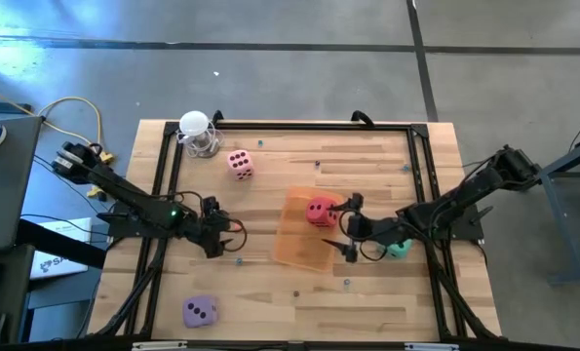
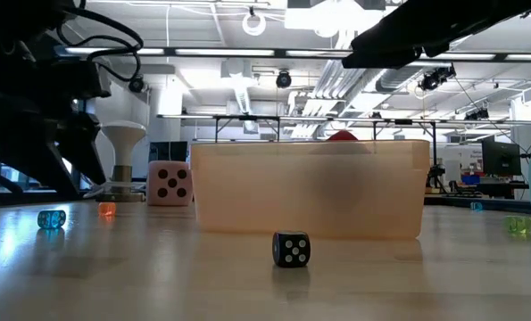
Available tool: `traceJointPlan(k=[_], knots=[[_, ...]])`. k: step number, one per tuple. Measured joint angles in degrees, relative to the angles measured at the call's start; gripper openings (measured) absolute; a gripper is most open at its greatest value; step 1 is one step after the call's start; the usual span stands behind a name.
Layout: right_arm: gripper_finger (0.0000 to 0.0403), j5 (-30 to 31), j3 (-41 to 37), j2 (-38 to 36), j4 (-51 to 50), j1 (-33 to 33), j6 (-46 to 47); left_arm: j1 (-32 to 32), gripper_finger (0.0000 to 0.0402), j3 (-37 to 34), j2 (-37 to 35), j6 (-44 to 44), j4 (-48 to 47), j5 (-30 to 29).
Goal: Pick & Place Dice
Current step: Put the small orange die into the orange bin
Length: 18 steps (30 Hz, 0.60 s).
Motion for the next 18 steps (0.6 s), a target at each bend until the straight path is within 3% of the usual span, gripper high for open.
traceJointPlan(k=[8, 18], knots=[[0.0397, -5.4, 0.0, 0.2, 0.3, -1.9, 0.0, 2.0, 0.0391, -0.1, 0.0, -0.2, 0.4, -0.5], [0.0397, -5.5, 0.0, 0.2, 0.3, -2.2, 0.0, 1.9, 0.0391, -0.5, 3.0, 0.7, 3.4, 1.2]])
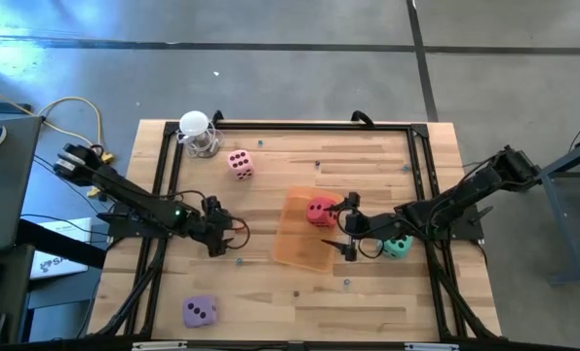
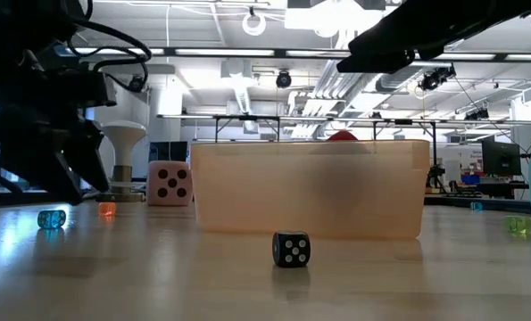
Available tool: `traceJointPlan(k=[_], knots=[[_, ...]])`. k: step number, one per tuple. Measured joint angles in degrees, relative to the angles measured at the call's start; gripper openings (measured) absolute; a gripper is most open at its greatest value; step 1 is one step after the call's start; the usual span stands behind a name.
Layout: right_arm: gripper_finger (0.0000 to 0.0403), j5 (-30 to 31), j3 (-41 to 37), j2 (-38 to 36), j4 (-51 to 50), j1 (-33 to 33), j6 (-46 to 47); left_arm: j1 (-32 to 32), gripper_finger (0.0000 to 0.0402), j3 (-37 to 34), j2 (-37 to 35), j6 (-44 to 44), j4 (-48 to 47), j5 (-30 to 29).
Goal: Pick & Place Dice
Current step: Put the small orange die into the orange bin
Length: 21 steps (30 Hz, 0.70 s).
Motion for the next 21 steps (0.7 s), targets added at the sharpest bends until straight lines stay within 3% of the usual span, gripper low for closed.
traceJointPlan(k=[5, 14, 21], knots=[[0.0397, 0.1, 0.0, 0.0, 0.0, 0.0, -0.1, -0.8, 0.0391, -3.3, 3.4, 4.3, 10.0, 0.2], [0.0397, 0.2, 0.0, 0.0, 0.0, 0.0, -0.2, -0.8, 0.0391, -5.6, 4.4, 3.3, 13.1, 0.1], [0.0397, 0.2, 0.0, 0.0, 0.0, 0.0, -0.2, 0.9, 0.0391, -12.4, 4.4, 3.1, 23.9, 1.2]])
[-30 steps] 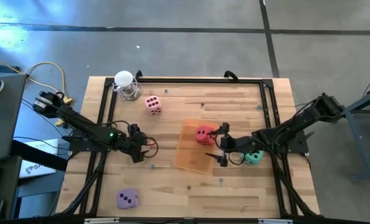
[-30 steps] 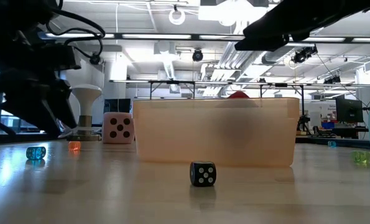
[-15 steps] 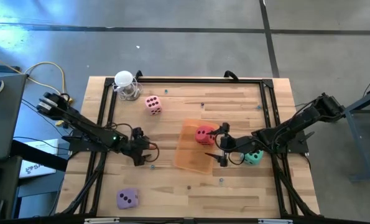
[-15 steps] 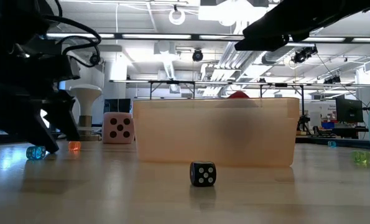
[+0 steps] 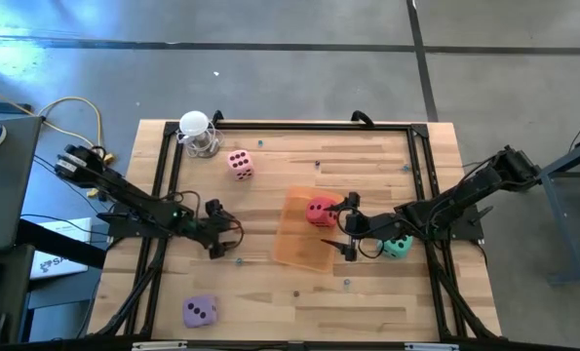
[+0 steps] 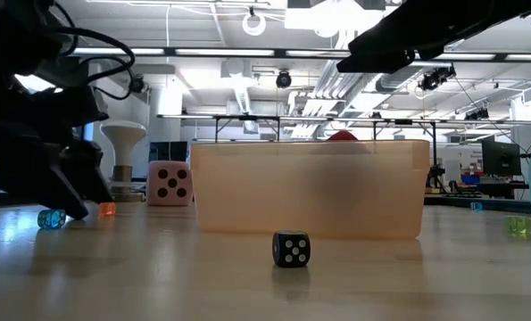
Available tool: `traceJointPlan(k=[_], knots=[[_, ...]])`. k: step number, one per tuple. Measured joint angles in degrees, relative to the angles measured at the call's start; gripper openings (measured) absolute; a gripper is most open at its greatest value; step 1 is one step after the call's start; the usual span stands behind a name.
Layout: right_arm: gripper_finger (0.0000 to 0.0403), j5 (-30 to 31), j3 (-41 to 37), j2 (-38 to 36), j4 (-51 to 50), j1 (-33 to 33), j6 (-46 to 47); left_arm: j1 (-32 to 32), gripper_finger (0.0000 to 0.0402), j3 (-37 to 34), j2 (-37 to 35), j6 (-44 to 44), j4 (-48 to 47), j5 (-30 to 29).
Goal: Pick & Place Dice
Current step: Put the small orange die into the orange bin
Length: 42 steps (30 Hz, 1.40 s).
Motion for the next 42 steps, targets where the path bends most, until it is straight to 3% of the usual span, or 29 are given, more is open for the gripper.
traceJointPlan(k=[5, 21, 30, 36, 42], knots=[[0.0397, 0.0, 0.0, 0.0, 0.0, 0.0, -0.1, 0.3, 0.0391, -3.9, 0.1, 0.6, 8.6, -0.2], [0.0397, 0.0, 0.0, 0.0, 0.0, 0.0, -0.5, 2.6, 0.0391, -6.0, 0.1, 2.9, 10.6, -0.1], [0.0397, 0.0, 0.0, 0.0, 0.0, 0.0, -0.4, 6.8, 0.0389, -7.4, 0.1, 4.2, 12.1, 7.0], [0.0397, 0.0, 0.0, 0.0, 0.0, 0.0, -0.4, 6.9, 0.0350, -7.8, 0.1, 4.1, 12.2, 7.1], [0.0397, 0.0, 0.0, 0.0, 0.0, 0.0, -0.4, 6.9, 0.0278, -7.8, 0.1, 5.4, 12.3, 7.7]])
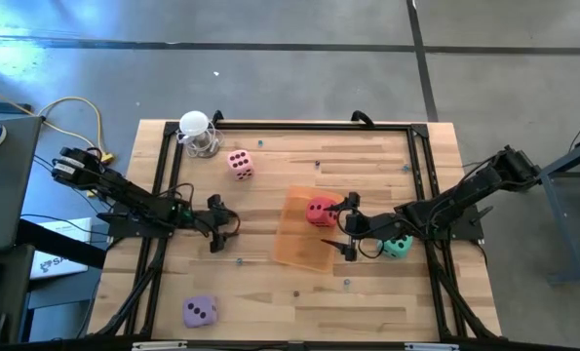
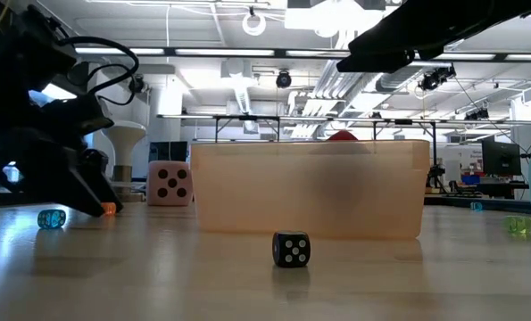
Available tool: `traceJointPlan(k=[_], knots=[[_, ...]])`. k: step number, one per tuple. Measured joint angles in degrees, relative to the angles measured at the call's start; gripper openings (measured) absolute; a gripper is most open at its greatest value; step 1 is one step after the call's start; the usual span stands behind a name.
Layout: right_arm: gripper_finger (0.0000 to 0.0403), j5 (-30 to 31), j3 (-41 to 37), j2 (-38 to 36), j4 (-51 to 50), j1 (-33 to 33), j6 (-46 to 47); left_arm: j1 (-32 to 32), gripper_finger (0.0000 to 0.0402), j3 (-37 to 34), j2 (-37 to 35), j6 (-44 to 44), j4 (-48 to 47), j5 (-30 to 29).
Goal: Pick & Place Dice
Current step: Put the small orange die into the orange bin
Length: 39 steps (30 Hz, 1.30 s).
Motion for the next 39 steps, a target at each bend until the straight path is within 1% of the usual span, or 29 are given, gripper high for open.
traceJointPlan(k=[9, 13, 15, 18, 21, 23, 26, 28, 30, 35, 39], knots=[[0.0397, 0.0, 0.0, 0.0, 0.0, 0.0, 0.0, 0.0, 0.0138, 0.0, 0.0, 0.4, 0.4, 0.1], [0.0397, 0.0, 0.0, 0.0, 0.0, 0.0, 0.0, -0.1, 0.0072, -0.2, 0.1, 2.8, 1.8, 1.4], [0.0397, 0.0, 0.0, 0.0, 0.0, 0.0, 0.0, -0.1, 0.0047, -0.2, 0.2, 3.0, 2.0, 1.4], [0.0397, 0.0, 0.0, 0.0, 0.0, 0.0, 0.0, -0.1, 0.0042, -0.2, 0.2, 4.3, 2.6, 1.4], [0.0397, 0.0, 0.0, 0.0, 0.0, 0.0, 0.0, -0.1, 0.0043, -0.3, 0.2, 6.7, 6.5, 2.1], [0.0397, 0.0, 0.0, 0.0, 0.0, 0.0, 0.0, 0.0, 0.0051, -0.3, 0.3, 10.3, 9.9, 3.7], [0.0397, 0.0, 0.0, 0.0, 0.0, 0.0, 0.0, -0.1, 0.0058, 0.8, 0.4, 16.5, 15.6, 8.6], [0.0397, 0.0, 0.0, 0.0, 0.0, 0.0, 0.0, -0.1, 0.0057, 3.4, 0.3, 20.1, 16.7, 9.6], [0.0397, 0.0, 0.0, 0.0, 0.1, 0.0, 0.0, -0.1, 0.0055, 5.8, 0.3, 23.2, 16.6, 9.4], [0.0397, 0.0, 0.0, 0.0, 0.5, 0.0, 0.0, -0.1, 0.0054, 14.5, 0.2, 32.0, 15.2, 9.1], [0.0397, 0.0, 0.0, 0.0, 0.8, 0.0, 0.0, 0.8, 0.0054, 19.9, 0.2, 35.1, 13.5, 10.1]])
